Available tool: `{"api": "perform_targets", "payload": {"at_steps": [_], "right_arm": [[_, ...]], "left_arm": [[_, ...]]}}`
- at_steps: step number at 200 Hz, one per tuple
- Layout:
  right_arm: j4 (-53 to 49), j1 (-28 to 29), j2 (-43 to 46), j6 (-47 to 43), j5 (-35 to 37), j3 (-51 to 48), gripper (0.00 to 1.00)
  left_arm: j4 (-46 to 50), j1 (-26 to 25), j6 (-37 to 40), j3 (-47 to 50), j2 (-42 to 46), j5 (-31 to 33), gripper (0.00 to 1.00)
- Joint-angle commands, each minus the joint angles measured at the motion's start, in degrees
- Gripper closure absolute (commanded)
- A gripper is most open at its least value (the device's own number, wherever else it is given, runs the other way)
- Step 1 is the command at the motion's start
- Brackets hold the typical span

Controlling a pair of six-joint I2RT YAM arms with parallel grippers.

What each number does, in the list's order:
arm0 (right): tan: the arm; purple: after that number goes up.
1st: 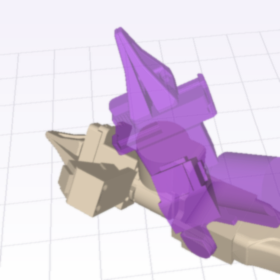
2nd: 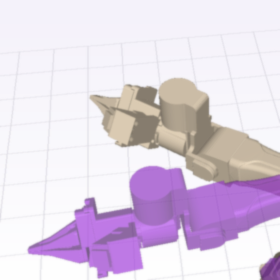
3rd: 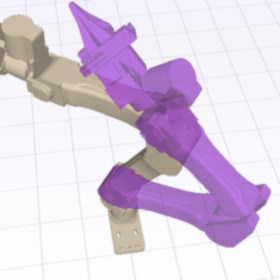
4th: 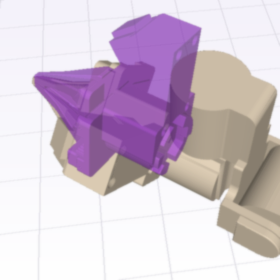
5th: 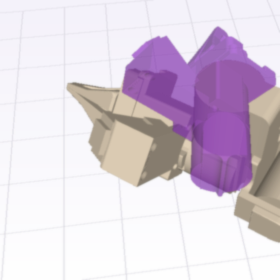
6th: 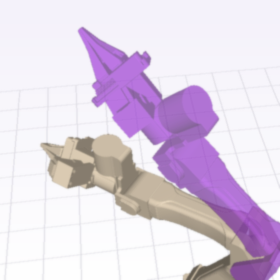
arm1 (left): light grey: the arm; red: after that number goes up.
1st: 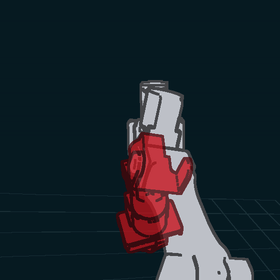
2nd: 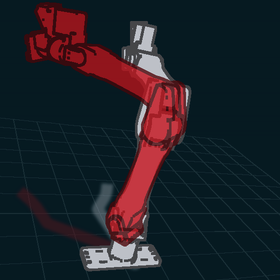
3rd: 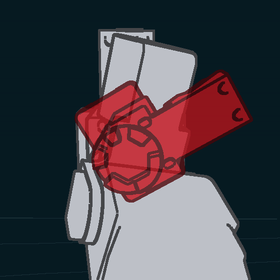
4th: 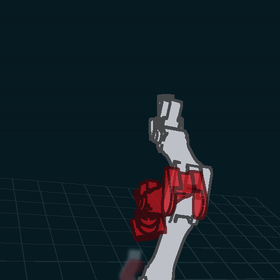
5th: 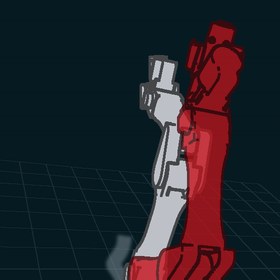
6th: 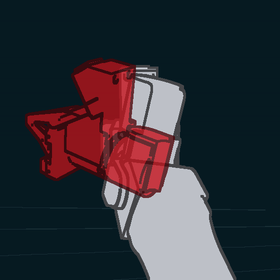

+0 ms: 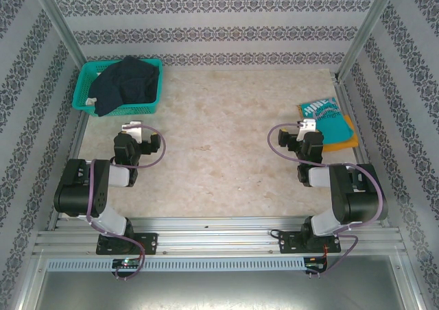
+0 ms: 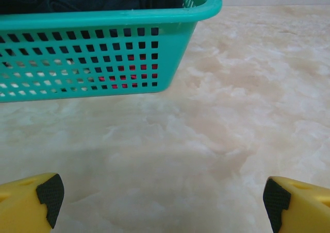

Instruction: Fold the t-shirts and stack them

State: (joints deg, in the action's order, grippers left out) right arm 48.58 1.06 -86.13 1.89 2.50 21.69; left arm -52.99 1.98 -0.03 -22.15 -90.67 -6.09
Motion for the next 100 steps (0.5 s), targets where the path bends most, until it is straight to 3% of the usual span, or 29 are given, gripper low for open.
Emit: {"api": "perform_targets", "payload": {"at_steps": [1,28,52,81,100], "right_arm": [[-4.6,1.8,4.2,-3.1,-1.1,2.2,0.02],[-15.5,3.9,10.2,-5.4,-2.3,5.1,0.02],[-22.1,7.5,14.5,-6.2,1.2,7.8,0.02],[-37.1,9.5,16.5,-0.6,2.9,15.5,0.02],[-40.7,9.5,16.1,5.5,2.3,18.2,0.02]], "left_arm": [[0.9,0.2,-1.2,1.3,4.7,2.2,0.0],[11.3,0.3,-2.1,-0.5,12.4,3.9,0.0],[20.9,0.2,-5.0,-4.2,17.6,4.8,0.0],[30.9,0.3,-9.3,-10.5,20.5,7.8,0.0],[36.0,0.3,-9.9,-15.6,19.3,10.7,0.0]]}}
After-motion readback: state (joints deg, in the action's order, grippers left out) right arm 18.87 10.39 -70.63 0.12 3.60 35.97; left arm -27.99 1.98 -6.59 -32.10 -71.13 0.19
